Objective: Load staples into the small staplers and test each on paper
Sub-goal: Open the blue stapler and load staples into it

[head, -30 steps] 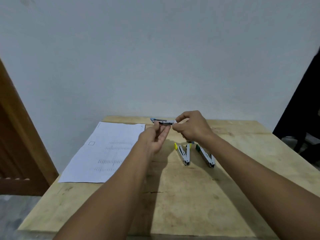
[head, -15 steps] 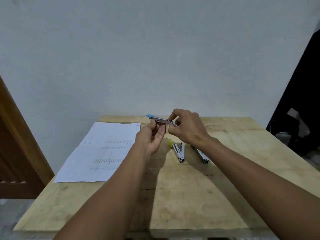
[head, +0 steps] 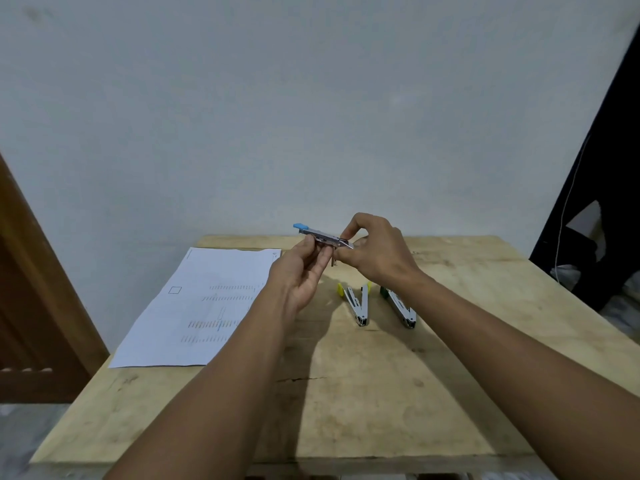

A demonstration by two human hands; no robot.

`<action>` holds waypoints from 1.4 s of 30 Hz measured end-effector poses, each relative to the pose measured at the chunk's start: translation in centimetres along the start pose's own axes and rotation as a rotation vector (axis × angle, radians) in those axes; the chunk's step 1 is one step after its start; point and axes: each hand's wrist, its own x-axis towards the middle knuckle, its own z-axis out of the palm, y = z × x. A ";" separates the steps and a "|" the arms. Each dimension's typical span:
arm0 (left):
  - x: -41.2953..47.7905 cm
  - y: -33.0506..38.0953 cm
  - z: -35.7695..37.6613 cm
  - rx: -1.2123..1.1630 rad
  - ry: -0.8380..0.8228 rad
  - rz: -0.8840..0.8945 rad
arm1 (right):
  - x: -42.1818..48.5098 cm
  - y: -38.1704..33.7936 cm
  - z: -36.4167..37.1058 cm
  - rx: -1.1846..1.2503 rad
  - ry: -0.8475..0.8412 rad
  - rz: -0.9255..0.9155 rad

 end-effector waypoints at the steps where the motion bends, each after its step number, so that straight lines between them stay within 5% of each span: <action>1: 0.0 0.1 -0.1 -0.002 0.001 0.002 | 0.0 -0.1 -0.1 0.018 -0.007 0.008; 13: 0.2 1.2 -1.1 0.165 -0.057 0.001 | 0.6 -0.2 -0.3 0.085 -0.087 0.033; 22: 0.9 1.1 -1.0 0.040 -0.004 0.028 | 0.8 -0.7 1.2 -0.458 -0.161 -0.180; 28: 0.5 0.3 -1.8 -0.059 -0.008 -0.021 | 1.0 -0.8 1.4 -0.576 -0.288 -0.214; 34: 0.5 0.3 -1.6 0.178 -0.058 -0.087 | 1.3 0.0 0.8 -0.422 -0.223 -0.124; 42: -1.6 -3.9 -1.0 0.872 -0.357 -0.086 | 1.9 1.8 -2.5 -0.362 -0.020 0.011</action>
